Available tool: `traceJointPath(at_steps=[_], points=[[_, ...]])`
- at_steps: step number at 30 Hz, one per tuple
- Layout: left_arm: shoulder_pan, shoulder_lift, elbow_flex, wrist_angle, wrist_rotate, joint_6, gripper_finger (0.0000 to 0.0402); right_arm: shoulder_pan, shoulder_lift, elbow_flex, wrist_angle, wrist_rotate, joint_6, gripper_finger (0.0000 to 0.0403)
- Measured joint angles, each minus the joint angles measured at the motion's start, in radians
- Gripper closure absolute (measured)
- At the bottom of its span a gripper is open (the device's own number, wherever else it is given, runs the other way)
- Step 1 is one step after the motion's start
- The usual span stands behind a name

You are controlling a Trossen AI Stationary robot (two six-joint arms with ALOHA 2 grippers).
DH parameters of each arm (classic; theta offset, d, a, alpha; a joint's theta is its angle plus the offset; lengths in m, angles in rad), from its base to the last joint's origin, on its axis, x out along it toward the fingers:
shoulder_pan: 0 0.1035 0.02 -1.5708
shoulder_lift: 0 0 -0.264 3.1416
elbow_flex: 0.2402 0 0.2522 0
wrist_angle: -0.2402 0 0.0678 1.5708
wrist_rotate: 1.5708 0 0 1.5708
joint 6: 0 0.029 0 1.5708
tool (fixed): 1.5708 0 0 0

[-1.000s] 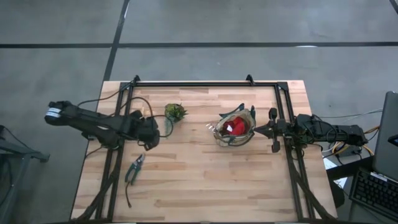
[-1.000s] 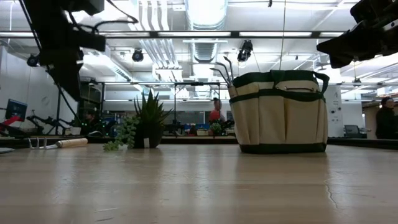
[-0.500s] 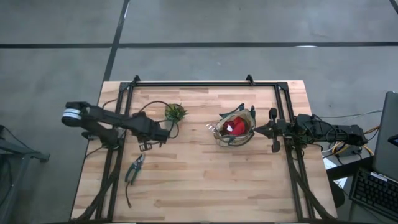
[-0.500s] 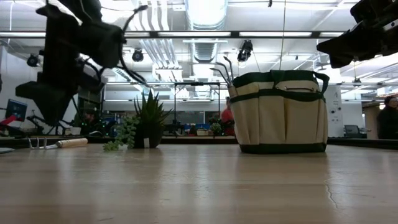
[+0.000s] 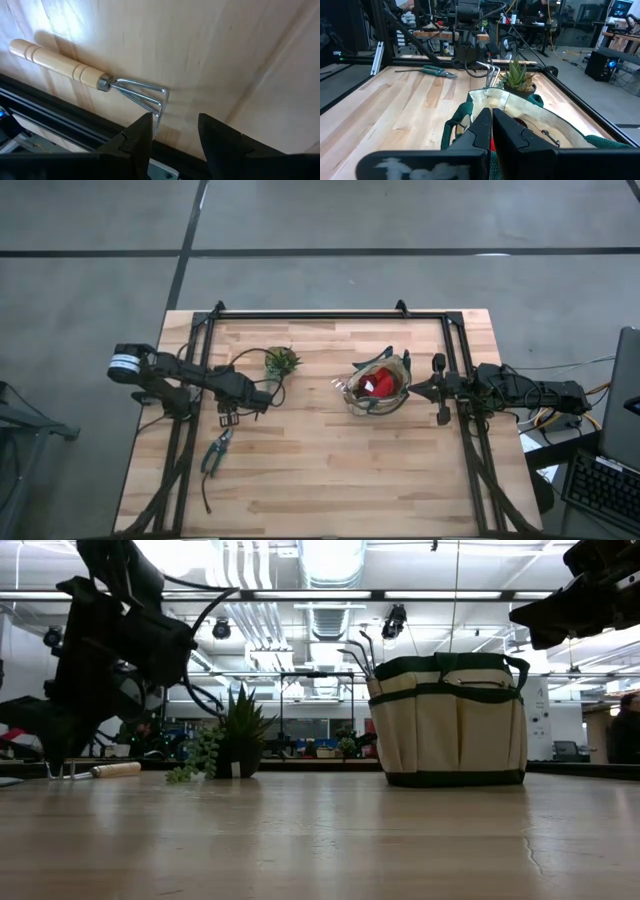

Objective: Pick & Place Garden tools in Gardening bag
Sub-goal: Put the brown hand rake into the gardening bag

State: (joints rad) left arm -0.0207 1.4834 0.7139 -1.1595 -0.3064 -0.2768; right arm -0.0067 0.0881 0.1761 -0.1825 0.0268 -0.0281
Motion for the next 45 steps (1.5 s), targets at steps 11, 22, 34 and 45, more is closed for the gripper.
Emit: traceJointPath(at_steps=[11, 22, 34, 45], points=[[0.017, -0.008, 0.0, 0.005, -0.001, 0.0, 0.0241, 0.0, 0.001, 0.0, 0.0, 0.0, 0.001, 0.0394], [0.045, -0.002, -0.002, 0.008, 0.004, 0.01, 0.0298, 0.0, 0.001, 0.0, 0.0, 0.0, -0.001, 0.0394], [0.047, -0.002, -0.002, 0.019, 0.025, 0.008, 0.0397, 0.0, 0.001, 0.0, 0.0, 0.0, 0.001, 0.0394], [0.045, -0.004, 0.081, 0.168, 0.185, 0.042, 0.04, 0.0, 0.001, 0.0, 0.0, 0.0, -0.001, 0.0394]])
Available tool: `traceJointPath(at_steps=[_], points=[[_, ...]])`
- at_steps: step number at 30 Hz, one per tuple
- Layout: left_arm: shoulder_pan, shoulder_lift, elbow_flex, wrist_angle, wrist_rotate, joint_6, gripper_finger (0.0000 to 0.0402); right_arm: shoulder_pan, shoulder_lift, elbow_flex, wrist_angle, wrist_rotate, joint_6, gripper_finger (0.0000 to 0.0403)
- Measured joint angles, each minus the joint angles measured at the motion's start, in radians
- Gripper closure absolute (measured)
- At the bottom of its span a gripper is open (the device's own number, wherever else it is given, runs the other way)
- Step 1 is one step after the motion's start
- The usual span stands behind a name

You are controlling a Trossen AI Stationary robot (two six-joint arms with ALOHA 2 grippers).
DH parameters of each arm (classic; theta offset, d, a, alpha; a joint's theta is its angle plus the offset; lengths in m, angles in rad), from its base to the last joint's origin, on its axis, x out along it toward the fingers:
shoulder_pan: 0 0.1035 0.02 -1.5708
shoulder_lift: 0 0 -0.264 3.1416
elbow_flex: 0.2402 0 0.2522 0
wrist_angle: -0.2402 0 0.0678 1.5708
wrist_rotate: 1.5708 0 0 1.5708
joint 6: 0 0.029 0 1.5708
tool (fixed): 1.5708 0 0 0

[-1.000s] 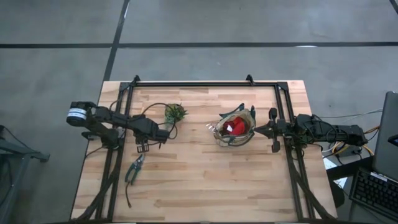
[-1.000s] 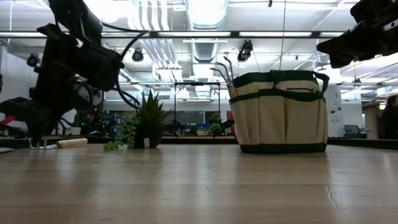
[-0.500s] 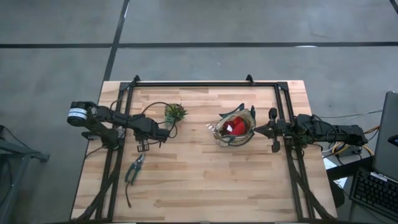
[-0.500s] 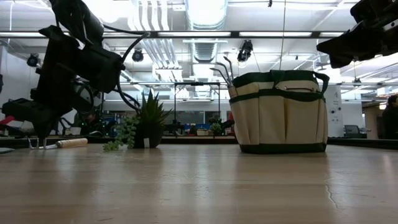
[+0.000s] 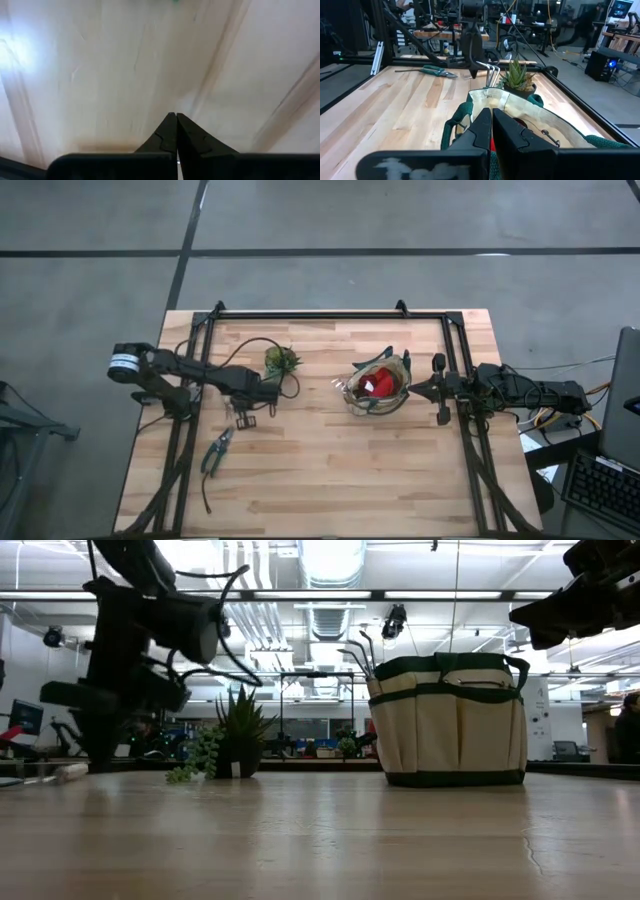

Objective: Pick & Place Garden tools in Gardening bag
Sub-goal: Put the brown hand rake into the gardening bag

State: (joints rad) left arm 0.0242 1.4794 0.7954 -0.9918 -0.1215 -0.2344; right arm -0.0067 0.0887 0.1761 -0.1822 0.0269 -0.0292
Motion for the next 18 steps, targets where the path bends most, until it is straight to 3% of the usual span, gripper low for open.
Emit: traceJointPath(at_steps=[9, 13, 18], points=[[-0.002, -0.029, 0.073, -0.086, 0.073, -0.007, 0.0389, 0.0, 0.0, 0.0, 0.0, 0.0, 0.0, 0.0394], [-0.005, -0.06, 0.073, -0.103, 0.095, -0.073, 0.0353, 0.0, -0.001, 0.0, 0.0, 0.0, 0.001, 0.0394], [-0.042, -0.074, 0.042, -0.108, 0.127, -0.154, 0.0279, 0.0, -0.001, 0.0, 0.0, 0.0, 0.001, 0.0394]])
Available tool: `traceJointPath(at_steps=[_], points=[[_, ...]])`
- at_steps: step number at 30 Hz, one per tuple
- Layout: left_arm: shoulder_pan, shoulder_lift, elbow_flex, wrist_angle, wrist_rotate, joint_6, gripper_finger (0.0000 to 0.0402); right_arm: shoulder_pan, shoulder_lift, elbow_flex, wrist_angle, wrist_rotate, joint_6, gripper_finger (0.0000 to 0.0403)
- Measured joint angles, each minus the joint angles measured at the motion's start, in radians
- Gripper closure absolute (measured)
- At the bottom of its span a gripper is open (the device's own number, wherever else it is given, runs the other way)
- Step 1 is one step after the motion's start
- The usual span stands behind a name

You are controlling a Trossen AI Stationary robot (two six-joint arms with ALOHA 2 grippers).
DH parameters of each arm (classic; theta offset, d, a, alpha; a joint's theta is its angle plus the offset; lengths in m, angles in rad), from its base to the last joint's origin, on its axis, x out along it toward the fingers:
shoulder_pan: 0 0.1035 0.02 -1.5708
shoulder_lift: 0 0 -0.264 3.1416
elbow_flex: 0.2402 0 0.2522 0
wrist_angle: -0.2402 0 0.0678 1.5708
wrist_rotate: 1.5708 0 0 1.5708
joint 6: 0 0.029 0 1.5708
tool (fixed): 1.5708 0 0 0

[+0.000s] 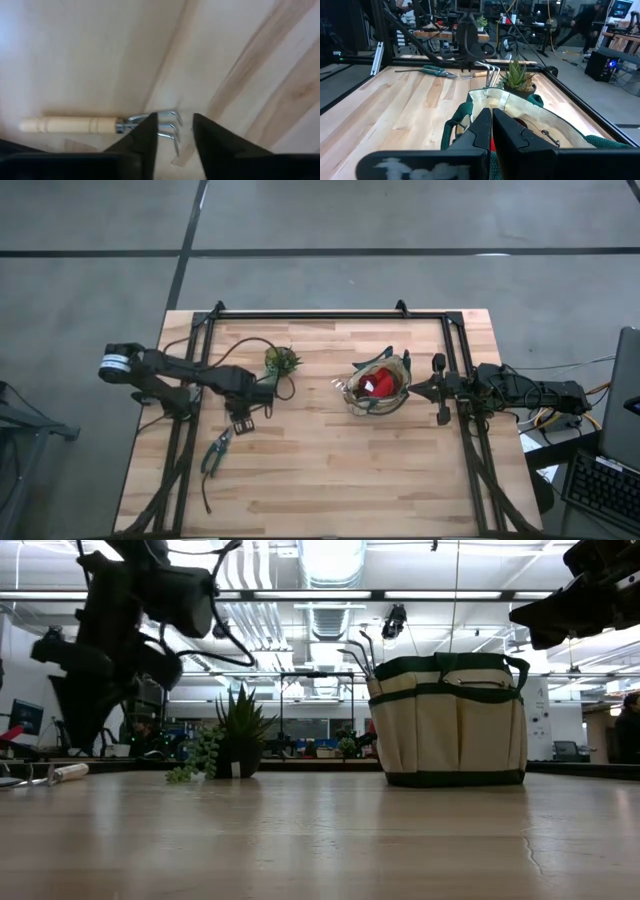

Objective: Pick & Place Garden tools in Gardening bag
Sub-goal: Put the brown hand rake into the gardening bag

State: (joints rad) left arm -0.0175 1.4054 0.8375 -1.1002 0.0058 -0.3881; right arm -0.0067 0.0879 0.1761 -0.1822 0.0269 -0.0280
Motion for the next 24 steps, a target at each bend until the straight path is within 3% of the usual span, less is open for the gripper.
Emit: traceJointPath(at_steps=[5, 9, 18, 24], points=[[-0.038, 0.009, -0.045, 0.011, 0.011, -0.037, 0.0206, 0.0, 0.0, 0.0, 0.0, 0.0, -0.001, 0.0394], [-0.041, 0.011, -0.066, 0.058, 0.007, -0.052, 0.0179, 0.0, 0.0, 0.0, 0.0, 0.0, 0.0, 0.0394], [-0.043, 0.012, -0.133, 0.073, -0.007, -0.067, 0.0188, 0.0, 0.0, 0.0, 0.0, 0.0, 0.001, 0.0394], [-0.043, 0.012, -0.154, 0.08, -0.007, -0.081, 0.0226, 0.0, 0.0, 0.0, 0.0, 0.0, -0.001, 0.0394]])
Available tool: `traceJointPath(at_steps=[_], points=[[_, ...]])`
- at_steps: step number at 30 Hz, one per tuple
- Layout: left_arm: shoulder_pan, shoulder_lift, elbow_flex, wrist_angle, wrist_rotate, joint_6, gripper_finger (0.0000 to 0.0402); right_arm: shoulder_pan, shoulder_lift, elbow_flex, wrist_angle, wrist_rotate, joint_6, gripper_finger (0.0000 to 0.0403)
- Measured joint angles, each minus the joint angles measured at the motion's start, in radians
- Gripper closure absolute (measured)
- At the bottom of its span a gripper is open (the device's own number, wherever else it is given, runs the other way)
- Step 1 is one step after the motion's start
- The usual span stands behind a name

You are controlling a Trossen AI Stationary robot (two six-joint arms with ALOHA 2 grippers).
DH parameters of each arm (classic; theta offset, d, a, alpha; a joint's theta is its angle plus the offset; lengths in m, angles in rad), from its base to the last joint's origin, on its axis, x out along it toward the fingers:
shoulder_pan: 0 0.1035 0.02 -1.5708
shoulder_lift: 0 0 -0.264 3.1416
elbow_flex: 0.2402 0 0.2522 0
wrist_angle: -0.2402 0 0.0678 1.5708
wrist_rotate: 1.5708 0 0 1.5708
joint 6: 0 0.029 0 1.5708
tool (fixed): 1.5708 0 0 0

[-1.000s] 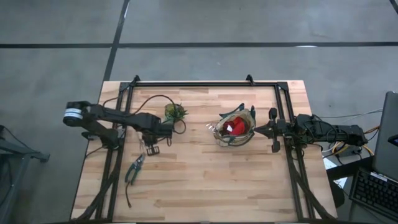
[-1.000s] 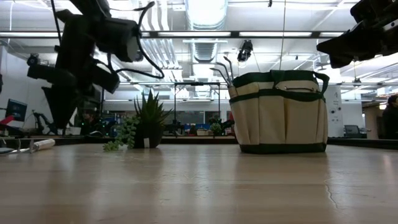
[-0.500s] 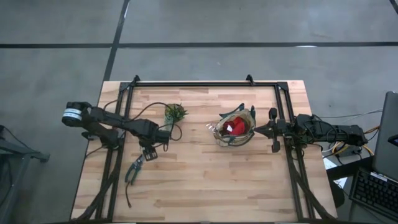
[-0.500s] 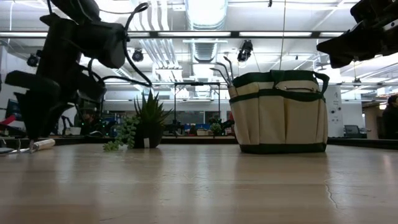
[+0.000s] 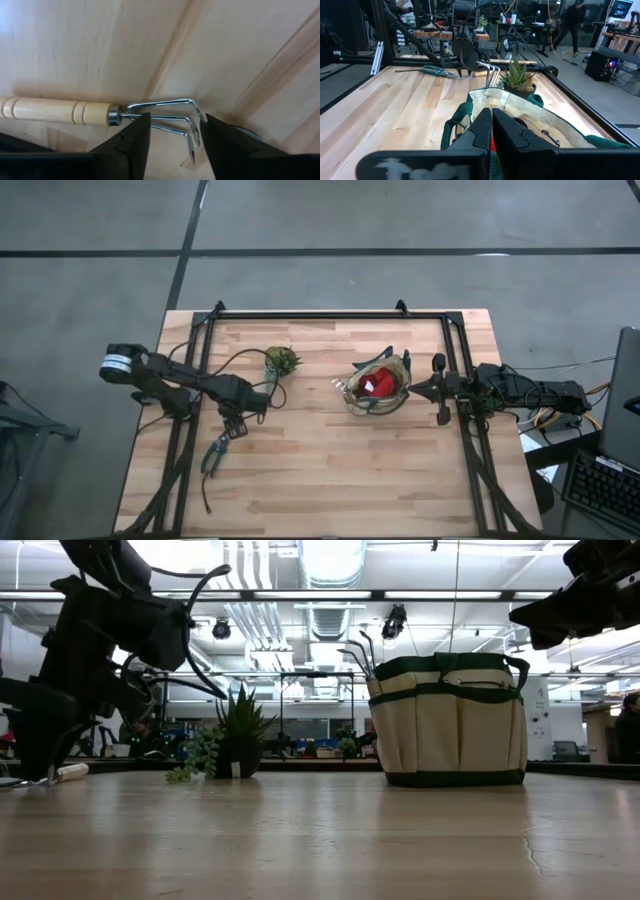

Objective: Pick & Place Garden tools in Gardening bag
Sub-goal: Put the brown hand rake into the gardening bag

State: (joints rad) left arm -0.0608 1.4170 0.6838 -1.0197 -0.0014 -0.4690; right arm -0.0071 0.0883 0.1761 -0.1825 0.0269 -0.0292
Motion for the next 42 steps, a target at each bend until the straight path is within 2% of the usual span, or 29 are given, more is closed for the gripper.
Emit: traceJointPath(at_steps=[4, 10, 12, 20, 34, 42], points=[[0.0, 0.0, -0.003, 0.005, 0.0, -0.003, 0.0273, 0.0, 0.0, 0.0, 0.0, 0.0, 0.001, 0.0394], [0.0, 0.0, -0.001, 0.03, 0.0, 0.022, 0.0369, 0.0, 0.0, 0.0, 0.0, 0.0, 0.0, 0.0394], [0.0, 0.0, 0.0, 0.038, 0.0, 0.029, 0.039, 0.0, 0.0, 0.0, 0.0, 0.0, 0.002, 0.0394], [-0.002, 0.0, 0.014, 0.054, 0.006, 0.028, 0.0396, 0.0, 0.0, 0.0, 0.0, 0.0, 0.001, 0.0394], [-0.002, -0.1, 0.169, 0.173, 0.167, 0.041, 0.04, 0.0, 0.0, 0.0, 0.0, 0.0, 0.001, 0.0394], [-0.004, -0.181, 0.176, 0.491, 0.305, -0.068, 0.0401, 0.0, 0.0, 0.0, 0.0, 0.0, 0.0, 0.0394]])
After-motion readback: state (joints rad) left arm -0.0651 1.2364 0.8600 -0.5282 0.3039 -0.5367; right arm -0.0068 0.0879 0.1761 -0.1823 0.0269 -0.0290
